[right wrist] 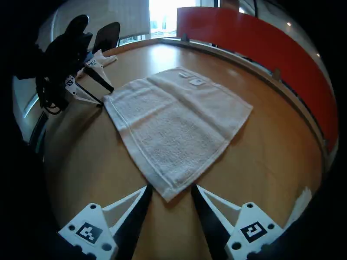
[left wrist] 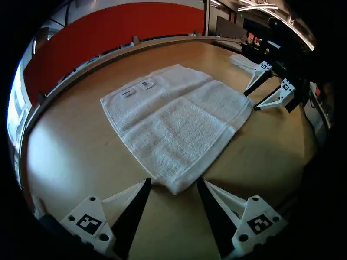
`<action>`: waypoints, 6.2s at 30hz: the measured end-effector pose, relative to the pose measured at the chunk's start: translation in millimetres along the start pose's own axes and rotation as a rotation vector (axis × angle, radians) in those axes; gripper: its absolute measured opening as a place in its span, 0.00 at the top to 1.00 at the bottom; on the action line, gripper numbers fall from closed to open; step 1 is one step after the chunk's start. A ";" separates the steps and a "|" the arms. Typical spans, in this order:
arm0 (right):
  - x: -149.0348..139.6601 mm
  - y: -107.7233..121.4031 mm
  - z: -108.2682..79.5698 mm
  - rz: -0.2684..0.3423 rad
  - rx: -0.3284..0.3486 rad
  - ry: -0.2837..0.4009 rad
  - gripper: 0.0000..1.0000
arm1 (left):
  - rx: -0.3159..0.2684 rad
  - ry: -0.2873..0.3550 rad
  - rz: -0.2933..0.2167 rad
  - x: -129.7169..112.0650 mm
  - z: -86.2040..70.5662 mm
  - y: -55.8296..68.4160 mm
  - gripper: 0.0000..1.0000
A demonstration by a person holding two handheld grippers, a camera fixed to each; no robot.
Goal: Fold towel
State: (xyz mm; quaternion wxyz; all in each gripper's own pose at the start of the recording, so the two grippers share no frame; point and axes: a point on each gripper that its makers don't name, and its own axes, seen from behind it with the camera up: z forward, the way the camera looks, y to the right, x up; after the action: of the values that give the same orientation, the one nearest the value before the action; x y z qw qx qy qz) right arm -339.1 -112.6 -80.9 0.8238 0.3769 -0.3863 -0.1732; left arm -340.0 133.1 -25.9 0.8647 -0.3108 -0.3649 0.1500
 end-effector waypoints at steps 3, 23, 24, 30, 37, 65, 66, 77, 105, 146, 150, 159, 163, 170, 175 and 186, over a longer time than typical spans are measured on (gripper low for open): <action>-0.2 1.6 0.1 0.008 -0.004 -0.002 0.45 | -0.002 -0.006 0.001 0.3 -0.3 0.9 0.26; 0.6 -0.6 -1.8 0.043 0.005 0.009 0.83 | -0.004 -0.038 -0.027 2.1 -0.2 7.9 0.79; 0.7 -0.1 -2.7 0.044 0.003 0.010 0.83 | -0.007 -0.039 -0.033 2.6 0.0 8.4 0.80; 2.8 -1.4 -5.0 0.050 0.011 0.018 0.83 | 0.006 -0.028 -0.041 3.9 1.2 9.4 0.87; 7.8 -0.4 -9.2 0.054 0.001 0.033 0.84 | 0.009 -0.012 -0.066 10.1 -6.2 8.6 0.90; 58.1 -8.7 -66.4 0.052 -0.016 0.125 0.86 | 0.005 0.026 -0.140 47.4 -73.9 21.3 0.90; 58.8 -9.2 -68.3 0.049 -0.016 0.125 0.86 | 0.003 0.027 -0.144 48.2 -76.2 22.3 0.90; 66.3 -16.0 -87.8 0.050 -0.010 0.129 0.86 | -0.009 0.020 -0.157 50.7 -96.6 31.9 0.90; 66.6 -23.5 -106.4 0.025 0.008 0.117 0.86 | -0.033 0.007 -0.188 52.0 -119.2 50.2 0.90; 87.9 54.7 -37.9 0.020 -0.037 0.074 0.86 | 0.036 -0.004 -0.179 87.5 -35.6 -31.6 0.90; 83.7 57.7 -30.1 0.030 -0.039 0.063 0.86 | 0.037 -0.013 -0.177 84.6 -24.6 -34.6 0.90; 69.5 66.7 -12.0 0.067 -0.048 0.036 0.85 | 0.059 -0.033 -0.174 79.9 -2.6 -41.0 0.88; 66.1 70.3 -4.7 0.084 -0.053 0.031 0.85 | 0.074 -0.038 -0.168 77.5 4.9 -44.7 0.87; 62.4 76.1 4.2 0.101 -0.066 0.024 0.81 | 0.104 -0.046 -0.164 73.7 15.8 -51.3 0.83; 60.3 81.3 8.2 0.099 -0.080 0.019 0.75 | 0.126 -0.049 -0.153 72.1 21.9 -56.5 0.75; 59.5 95.3 12.4 0.097 -0.122 0.016 0.36 | 0.172 -0.058 -0.112 73.1 29.6 -67.7 0.62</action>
State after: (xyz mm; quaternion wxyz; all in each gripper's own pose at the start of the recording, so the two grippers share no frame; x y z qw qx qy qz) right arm -311.0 -90.4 26.3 0.8558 0.3081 -0.3861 -0.1534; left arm -308.9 129.8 73.2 0.8842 -0.2103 -0.3925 0.1413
